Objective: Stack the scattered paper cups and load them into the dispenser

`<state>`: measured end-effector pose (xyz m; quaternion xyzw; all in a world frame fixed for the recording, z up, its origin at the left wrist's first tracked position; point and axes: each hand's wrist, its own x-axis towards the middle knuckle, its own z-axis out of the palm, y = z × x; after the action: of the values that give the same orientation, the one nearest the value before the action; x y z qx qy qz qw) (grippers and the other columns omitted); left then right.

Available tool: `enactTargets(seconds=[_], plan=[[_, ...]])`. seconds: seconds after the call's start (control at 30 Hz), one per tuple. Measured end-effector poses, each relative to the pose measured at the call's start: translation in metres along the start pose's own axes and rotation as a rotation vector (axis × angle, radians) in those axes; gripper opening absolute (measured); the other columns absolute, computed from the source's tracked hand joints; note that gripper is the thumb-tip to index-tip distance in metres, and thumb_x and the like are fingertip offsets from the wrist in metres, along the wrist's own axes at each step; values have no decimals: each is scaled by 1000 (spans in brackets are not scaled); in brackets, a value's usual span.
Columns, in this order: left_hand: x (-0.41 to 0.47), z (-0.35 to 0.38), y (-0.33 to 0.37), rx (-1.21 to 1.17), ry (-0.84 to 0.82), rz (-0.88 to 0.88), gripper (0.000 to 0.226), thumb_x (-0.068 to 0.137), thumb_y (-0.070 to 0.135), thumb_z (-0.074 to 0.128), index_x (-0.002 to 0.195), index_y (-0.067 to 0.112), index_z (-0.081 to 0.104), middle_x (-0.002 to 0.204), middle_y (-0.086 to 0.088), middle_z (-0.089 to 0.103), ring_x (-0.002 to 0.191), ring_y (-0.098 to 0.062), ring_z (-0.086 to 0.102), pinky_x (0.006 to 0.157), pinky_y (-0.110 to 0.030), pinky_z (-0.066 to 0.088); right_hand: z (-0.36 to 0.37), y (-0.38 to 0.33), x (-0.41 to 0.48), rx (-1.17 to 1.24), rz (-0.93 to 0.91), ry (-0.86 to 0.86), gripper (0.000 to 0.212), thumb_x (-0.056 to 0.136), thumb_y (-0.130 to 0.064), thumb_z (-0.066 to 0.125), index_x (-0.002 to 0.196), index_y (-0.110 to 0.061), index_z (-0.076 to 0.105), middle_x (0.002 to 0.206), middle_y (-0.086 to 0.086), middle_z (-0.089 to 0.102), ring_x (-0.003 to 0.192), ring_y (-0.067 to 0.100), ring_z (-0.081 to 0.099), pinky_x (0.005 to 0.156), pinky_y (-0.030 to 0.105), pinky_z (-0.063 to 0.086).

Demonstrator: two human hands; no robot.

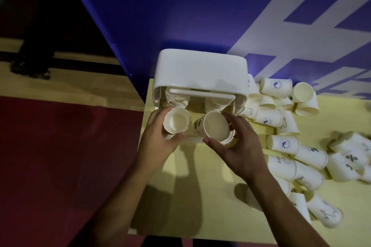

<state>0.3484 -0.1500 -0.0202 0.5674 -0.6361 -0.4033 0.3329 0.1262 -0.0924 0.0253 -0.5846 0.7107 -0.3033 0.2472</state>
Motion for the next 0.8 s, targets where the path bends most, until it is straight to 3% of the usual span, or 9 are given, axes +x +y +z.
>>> enactTargets(seconds=[0.1, 0.23, 0.4, 0.53, 0.67, 0.8], plan=[[5, 8, -15, 38, -60, -27, 74, 72, 17, 90, 137, 32, 56, 134, 19, 53, 121, -1, 56, 90, -27, 55, 2, 1, 4, 5, 22, 14, 78, 71, -64, 79, 134, -22, 59, 115, -16, 57, 100, 5, 56, 83, 18, 44], [9, 15, -34, 157, -84, -90, 75, 72, 24, 91, 138, 25, 55, 138, 13, 54, 117, -8, 58, 88, -36, 57, 6, 1, 9, 14, 22, 14, 79, 72, -58, 83, 136, -21, 59, 119, -14, 59, 103, 11, 60, 84, 27, 50], [19, 19, -39, 211, -95, -126, 75, 72, 31, 91, 138, 24, 56, 138, 10, 57, 119, -14, 60, 95, -38, 54, 19, -7, 17, 36, 20, 4, 81, 72, -56, 85, 139, -23, 56, 127, -10, 61, 111, 14, 60, 91, 29, 51], [22, 16, -40, 225, -124, -135, 74, 73, 39, 89, 138, 29, 54, 134, 11, 59, 115, -12, 62, 92, -39, 56, 38, -20, 26, 19, -27, -27, 74, 70, -56, 85, 132, -26, 56, 122, -12, 61, 108, 14, 59, 87, 33, 52], [18, 7, -42, 115, -190, -150, 86, 74, 29, 89, 146, 33, 43, 140, 11, 54, 123, -12, 60, 97, -42, 56, 64, -21, 28, -75, -82, -57, 75, 72, -65, 73, 130, -21, 57, 118, -5, 63, 105, 16, 58, 83, 39, 52], [9, -6, -41, 50, -149, -199, 76, 88, 22, 79, 153, 26, 40, 146, 11, 51, 131, -6, 51, 106, -31, 47, 88, -6, 34, -141, -59, -92, 78, 71, -63, 80, 132, -20, 57, 119, -2, 64, 106, 20, 61, 83, 42, 53]])
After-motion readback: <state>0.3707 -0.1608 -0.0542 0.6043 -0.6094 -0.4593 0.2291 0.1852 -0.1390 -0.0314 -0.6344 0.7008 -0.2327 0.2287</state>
